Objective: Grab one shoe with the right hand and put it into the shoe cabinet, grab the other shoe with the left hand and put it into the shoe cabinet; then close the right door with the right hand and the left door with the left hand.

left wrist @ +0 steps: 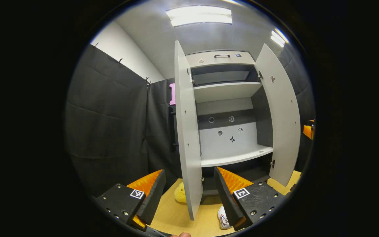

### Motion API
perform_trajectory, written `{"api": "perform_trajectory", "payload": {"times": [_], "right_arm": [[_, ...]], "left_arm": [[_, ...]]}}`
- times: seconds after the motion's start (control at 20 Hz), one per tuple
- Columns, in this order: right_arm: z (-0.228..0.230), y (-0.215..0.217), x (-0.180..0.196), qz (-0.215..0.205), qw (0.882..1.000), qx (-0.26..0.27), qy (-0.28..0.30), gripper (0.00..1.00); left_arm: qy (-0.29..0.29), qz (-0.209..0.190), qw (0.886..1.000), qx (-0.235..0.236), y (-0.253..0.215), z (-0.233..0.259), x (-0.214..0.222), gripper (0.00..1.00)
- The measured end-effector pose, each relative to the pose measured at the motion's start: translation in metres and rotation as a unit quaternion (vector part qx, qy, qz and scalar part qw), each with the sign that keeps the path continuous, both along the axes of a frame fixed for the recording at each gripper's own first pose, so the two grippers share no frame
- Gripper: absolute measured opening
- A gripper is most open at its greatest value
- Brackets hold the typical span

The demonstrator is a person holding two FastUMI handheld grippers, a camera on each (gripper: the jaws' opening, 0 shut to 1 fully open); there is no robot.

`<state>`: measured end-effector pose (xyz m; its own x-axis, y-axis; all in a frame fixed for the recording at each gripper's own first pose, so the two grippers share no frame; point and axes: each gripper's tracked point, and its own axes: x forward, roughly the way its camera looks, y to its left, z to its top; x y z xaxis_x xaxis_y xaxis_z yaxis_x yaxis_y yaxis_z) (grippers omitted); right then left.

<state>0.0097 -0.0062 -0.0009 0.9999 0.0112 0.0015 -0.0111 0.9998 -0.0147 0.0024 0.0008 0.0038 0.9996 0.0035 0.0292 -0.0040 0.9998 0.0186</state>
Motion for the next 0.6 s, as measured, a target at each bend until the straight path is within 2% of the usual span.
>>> {"api": "perform_trajectory", "payload": {"times": [0.15, 0.6], "right_arm": [[0.002, -0.009, 0.004, -0.007, 1.0, -0.009, 0.001, 0.99], [0.021, -0.069, 0.029, -0.077, 0.997, -0.008, 0.006, 0.99]], "left_arm": [[-0.003, 0.0, 1.0, -0.001, 0.001, 0.001, 0.0, 0.79], [-0.001, 0.01, 1.0, -0.004, 0.002, -0.001, -0.001, 0.79]]}}
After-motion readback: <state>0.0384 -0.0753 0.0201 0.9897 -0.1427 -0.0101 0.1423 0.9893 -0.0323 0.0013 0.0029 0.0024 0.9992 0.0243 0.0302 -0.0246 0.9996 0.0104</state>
